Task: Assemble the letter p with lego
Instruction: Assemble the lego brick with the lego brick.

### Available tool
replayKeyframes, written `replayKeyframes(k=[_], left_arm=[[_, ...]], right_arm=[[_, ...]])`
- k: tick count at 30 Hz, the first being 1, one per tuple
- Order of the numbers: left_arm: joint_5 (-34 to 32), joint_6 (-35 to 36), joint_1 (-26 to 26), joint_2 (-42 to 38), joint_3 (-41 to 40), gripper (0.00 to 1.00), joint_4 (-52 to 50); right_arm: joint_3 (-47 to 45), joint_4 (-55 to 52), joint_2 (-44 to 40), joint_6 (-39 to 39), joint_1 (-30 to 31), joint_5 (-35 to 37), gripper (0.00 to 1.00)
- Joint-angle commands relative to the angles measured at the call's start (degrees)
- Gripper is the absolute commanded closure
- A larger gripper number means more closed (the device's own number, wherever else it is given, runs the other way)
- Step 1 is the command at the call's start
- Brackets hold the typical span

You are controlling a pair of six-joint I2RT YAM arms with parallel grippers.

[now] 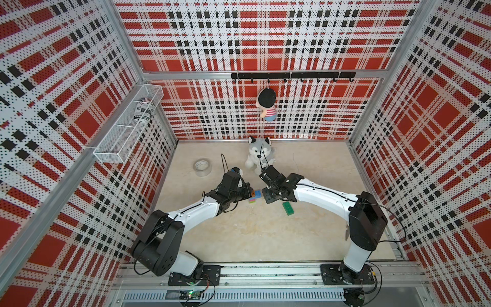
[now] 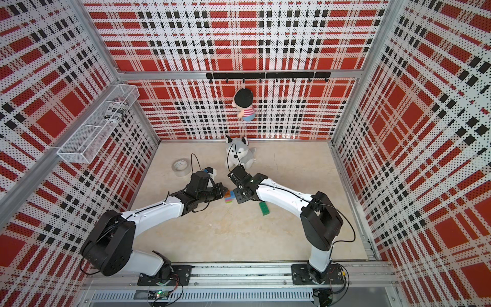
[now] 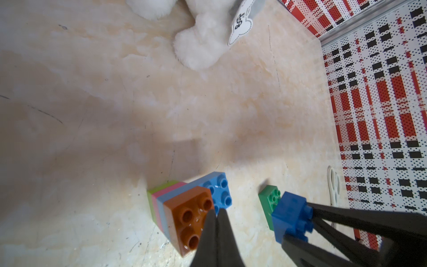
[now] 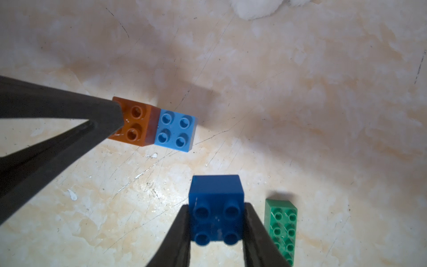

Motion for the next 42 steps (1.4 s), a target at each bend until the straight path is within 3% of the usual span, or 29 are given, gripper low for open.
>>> replayKeyframes(k=[1, 19, 42], left_arm=[[-0.1, 1.0, 0.0, 0.7, 0.6, 1.00, 0.3], [-1.3, 1.3, 0.2, 1.3, -1.1, 1.00, 0.3], [-1.5, 1.3, 0.1, 1.7, -2.4, 1.00, 0.3]], right_arm=[[0.3, 1.1, 0.9, -0.1, -0.4, -0.3, 0.76], [0.9, 2.1, 2.4, 1.0, -0.2, -1.6, 0.76], [8.6, 0.1, 8.1, 1.3, 1.2, -3.0, 0.76]])
